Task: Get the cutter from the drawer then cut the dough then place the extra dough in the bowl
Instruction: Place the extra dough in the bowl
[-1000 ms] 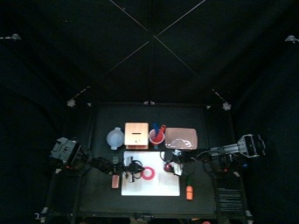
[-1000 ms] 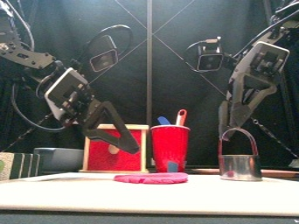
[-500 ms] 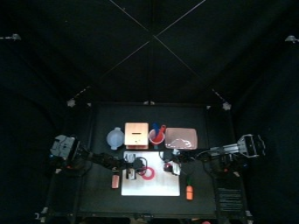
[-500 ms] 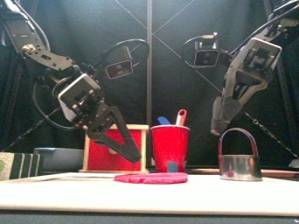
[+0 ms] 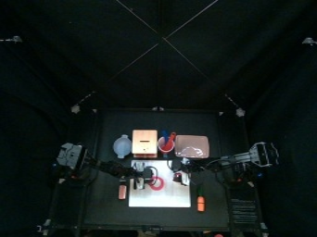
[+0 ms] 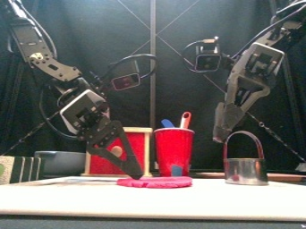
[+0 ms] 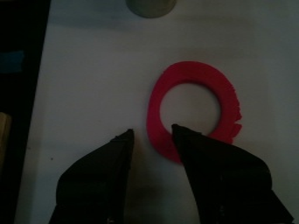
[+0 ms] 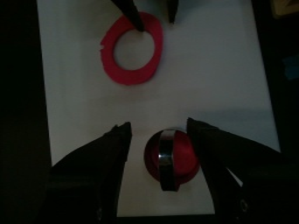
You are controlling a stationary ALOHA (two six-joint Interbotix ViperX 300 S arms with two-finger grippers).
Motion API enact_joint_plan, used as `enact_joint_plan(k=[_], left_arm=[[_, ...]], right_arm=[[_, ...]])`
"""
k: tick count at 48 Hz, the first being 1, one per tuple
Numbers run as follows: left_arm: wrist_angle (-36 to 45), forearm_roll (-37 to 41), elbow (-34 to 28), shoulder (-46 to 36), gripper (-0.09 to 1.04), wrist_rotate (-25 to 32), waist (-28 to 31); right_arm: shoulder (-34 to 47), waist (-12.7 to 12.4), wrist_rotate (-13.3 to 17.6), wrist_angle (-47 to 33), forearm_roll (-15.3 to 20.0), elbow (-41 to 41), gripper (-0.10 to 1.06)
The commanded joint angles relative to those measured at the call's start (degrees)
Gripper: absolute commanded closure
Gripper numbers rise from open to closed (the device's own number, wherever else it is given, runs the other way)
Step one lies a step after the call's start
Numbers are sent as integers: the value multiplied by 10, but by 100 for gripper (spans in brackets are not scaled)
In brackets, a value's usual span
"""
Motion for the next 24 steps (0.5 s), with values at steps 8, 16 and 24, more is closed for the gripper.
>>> enact_joint_plan(k=[8, 16, 24], left_arm=[[27, 7, -11, 17, 24, -2, 3], [43, 6, -11, 18, 37, -2, 3], [57, 6, -11, 18, 44, -3, 3]], right_arm=[[-8, 1, 0, -4, -2, -13, 9], [-8, -1, 0, -4, -3, -14, 9], [-8, -3, 0, -4, -3, -14, 9]])
